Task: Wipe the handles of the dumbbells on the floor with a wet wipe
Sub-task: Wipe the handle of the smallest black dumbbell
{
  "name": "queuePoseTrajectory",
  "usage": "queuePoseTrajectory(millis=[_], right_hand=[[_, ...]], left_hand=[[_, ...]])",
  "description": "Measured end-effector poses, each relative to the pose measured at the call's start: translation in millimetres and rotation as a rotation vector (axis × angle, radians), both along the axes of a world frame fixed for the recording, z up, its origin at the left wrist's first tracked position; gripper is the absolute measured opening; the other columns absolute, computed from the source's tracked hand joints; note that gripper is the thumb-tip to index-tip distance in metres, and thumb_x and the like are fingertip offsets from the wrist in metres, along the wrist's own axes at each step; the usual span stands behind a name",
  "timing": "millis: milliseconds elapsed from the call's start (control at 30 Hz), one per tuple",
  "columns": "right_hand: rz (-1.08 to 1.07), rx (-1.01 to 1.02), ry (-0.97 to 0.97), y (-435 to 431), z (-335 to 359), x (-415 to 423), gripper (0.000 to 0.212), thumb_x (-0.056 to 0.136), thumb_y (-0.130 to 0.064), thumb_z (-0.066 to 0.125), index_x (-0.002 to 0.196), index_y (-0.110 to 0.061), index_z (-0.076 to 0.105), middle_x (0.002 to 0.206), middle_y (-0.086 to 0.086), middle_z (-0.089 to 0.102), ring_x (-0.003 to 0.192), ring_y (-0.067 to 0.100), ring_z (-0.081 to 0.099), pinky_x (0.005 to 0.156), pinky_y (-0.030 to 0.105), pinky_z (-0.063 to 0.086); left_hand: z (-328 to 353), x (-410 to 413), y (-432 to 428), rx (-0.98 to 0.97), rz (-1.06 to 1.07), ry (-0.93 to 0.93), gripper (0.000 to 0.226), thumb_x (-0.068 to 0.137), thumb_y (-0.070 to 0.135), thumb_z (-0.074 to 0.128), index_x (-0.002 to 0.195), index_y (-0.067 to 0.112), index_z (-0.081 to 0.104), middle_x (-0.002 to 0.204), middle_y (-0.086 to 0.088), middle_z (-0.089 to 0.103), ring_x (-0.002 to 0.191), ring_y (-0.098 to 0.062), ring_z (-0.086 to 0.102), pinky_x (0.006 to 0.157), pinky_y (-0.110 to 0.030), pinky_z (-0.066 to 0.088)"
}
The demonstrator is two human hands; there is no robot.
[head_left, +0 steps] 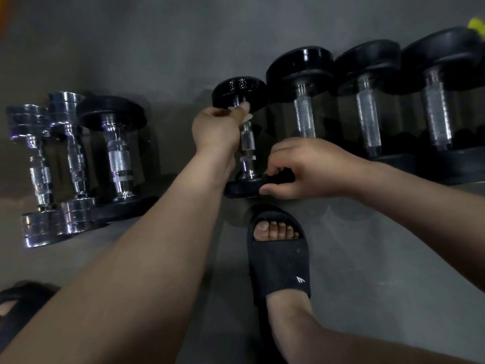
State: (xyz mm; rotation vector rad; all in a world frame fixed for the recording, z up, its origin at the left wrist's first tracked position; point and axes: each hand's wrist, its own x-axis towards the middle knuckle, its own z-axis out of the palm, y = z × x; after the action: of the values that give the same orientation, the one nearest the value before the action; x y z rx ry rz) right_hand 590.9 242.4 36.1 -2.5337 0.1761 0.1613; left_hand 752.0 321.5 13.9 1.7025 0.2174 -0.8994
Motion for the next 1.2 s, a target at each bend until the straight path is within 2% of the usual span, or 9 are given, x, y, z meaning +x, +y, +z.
queuePoseTrajectory(millis=[167,300,400,500,600,700,833,1000,1200], right_hand=[[0.0,0.001,0.012,0.4,1.7,1.9,0.041,0.083,-0.064,0.06,0.083,-0.023,0.066,0.081,-0.011,0.056,0.077,0.014,0.058,0.062,0.034,0.051],[0.004,-0.003,0.004,0.6,3.8,1.5,0.039,0.084,-0.062,0.061,0.082,-0.023,0.065,0.08,-0.011,0.055,0.076,0.013,0.057,0.061,0.034,0.049],[0.006,-0.01,-0.008,1.1,2.9,0.6,0.038,0.085,-0.06,0.063,0.081,-0.022,0.065,0.08,-0.01,0.055,0.075,0.014,0.056,0.059,0.03,0.045],[0.005,-0.029,-0.007,0.6,3.0,-0.1,0.039,0.084,-0.061,0.061,0.082,-0.022,0.065,0.08,-0.01,0.056,0.076,0.014,0.057,0.059,0.027,0.041],[0.009,-0.02,0.017,0.7,4.0,1.1,0.042,0.083,-0.065,0.057,0.083,-0.024,0.064,0.081,-0.012,0.055,0.078,0.013,0.057,0.061,0.03,0.047],[0.01,0.002,0.059,1.1,5.7,3.4,0.044,0.081,-0.068,0.054,0.084,-0.025,0.063,0.083,-0.012,0.055,0.081,0.011,0.057,0.065,0.034,0.05],[-0.004,0.01,0.091,0.2,7.5,3.6,0.047,0.08,-0.071,0.052,0.085,-0.026,0.064,0.084,-0.012,0.056,0.08,0.01,0.056,0.065,0.033,0.051],[-0.044,0.066,0.124,1.8,10.1,5.5,0.04,0.086,-0.063,0.05,0.079,-0.025,0.062,0.08,-0.01,0.056,0.075,0.009,0.056,0.066,0.036,0.051],[-0.329,0.119,0.055,0.7,14.9,17.2,0.009,0.09,-0.025,0.062,0.09,-0.02,0.07,0.084,-0.008,0.068,0.08,0.01,0.062,0.077,0.036,0.052]], left_hand=[[-3.5,-7.3,23.3,0.063,-0.248,-0.318,0.011,0.088,0.025,0.075,0.09,0.014,0.075,0.081,0.004,0.074,0.073,-0.007,0.069,0.069,-0.022,0.055],[-5.2,-8.5,9.6,0.11,-0.157,-0.372,0.011,0.079,0.019,0.081,0.085,0.019,0.072,0.078,0.007,0.072,0.074,-0.006,0.069,0.074,-0.027,0.058],[-6.4,-8.7,2.4,0.113,-0.096,-0.407,0.014,0.079,0.023,0.081,0.083,0.022,0.067,0.076,0.007,0.07,0.072,-0.007,0.068,0.072,-0.026,0.057],[-8.5,-9.3,10.1,0.134,-0.211,-0.487,0.009,0.086,0.024,0.075,0.081,0.02,0.068,0.072,0.006,0.069,0.067,-0.006,0.065,0.062,-0.019,0.05],[-11.5,-1.2,20.3,0.145,-0.331,-0.466,0.02,0.086,0.031,0.077,0.075,0.015,0.071,0.067,0.001,0.07,0.057,-0.007,0.06,0.057,-0.023,0.05],[-12.0,2.3,33.1,0.117,-0.404,-0.348,0.033,0.078,0.044,0.083,0.074,0.013,0.074,0.07,-0.003,0.074,0.065,-0.019,0.07,0.068,-0.037,0.061],[-10.9,-2.9,53.9,0.102,-0.483,-0.273,0.011,0.078,0.024,0.08,0.075,0.015,0.074,0.078,-0.007,0.076,0.079,-0.027,0.074,0.079,-0.051,0.061],[2.9,-6.3,72.6,0.093,-0.692,-0.255,0.008,0.083,0.016,0.082,0.078,0.012,0.076,0.071,0.007,0.074,0.065,0.001,0.063,0.065,-0.018,0.053],[6.1,-12.4,80.5,0.14,-0.729,-0.422,0.016,0.089,0.012,0.066,0.09,0.025,0.076,0.086,0.009,0.075,0.081,-0.003,0.069,0.076,-0.022,0.054]])
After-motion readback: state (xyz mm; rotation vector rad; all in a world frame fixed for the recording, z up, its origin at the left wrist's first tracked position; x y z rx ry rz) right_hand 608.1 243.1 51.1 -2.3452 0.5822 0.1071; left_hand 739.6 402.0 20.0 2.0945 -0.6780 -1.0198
